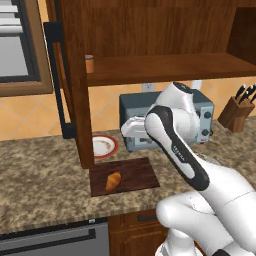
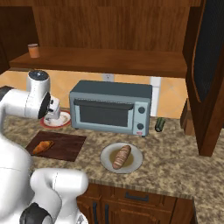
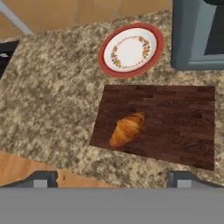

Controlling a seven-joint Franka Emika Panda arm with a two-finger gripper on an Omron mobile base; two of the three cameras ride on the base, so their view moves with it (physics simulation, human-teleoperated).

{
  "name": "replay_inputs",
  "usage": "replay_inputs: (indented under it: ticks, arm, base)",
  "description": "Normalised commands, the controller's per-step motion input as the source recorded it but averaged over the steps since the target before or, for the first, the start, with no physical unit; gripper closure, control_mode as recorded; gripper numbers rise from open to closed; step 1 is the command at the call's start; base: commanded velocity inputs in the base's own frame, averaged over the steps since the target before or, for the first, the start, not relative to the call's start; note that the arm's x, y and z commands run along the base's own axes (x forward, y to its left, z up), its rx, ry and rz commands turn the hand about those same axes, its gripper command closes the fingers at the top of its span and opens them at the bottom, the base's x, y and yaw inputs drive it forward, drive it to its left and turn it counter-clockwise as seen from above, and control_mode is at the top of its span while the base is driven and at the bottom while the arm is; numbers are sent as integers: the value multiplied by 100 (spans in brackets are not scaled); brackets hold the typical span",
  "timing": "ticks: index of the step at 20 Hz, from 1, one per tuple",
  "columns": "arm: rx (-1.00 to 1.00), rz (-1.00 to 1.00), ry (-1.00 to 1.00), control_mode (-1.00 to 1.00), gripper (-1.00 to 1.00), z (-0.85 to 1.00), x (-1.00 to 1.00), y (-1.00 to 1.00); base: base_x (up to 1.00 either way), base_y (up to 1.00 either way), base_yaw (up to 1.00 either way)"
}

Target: From the different types of pastries on the counter, select a croissant and place it on the cutting board. Then retrieve a jar of jam from the cabinet and place it alongside the croissant on the cutting board.

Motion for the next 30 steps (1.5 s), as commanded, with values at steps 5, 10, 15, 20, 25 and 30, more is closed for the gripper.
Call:
replay_inputs:
  ticks: [5, 10, 15, 20, 25, 30]
  arm:
    - [-1, 54, -66, -100, -100, 100, -30, -29]
    - [-4, 54, -69, -100, -100, 100, -31, -38]
    - [-7, 51, -60, -100, -100, 100, -20, -21]
    - [-7, 18, 2, -100, -100, 26, 29, 10]
    - [0, 16, -1, -100, -100, 88, 41, -18]
    - [-6, 3, -2, -100, -100, 5, 49, 19]
  base:
    - [0, 0, 0]
    - [0, 0, 0]
    - [0, 0, 0]
    - [0, 0, 0]
    - [0, 0, 0]
    - [0, 0, 0]
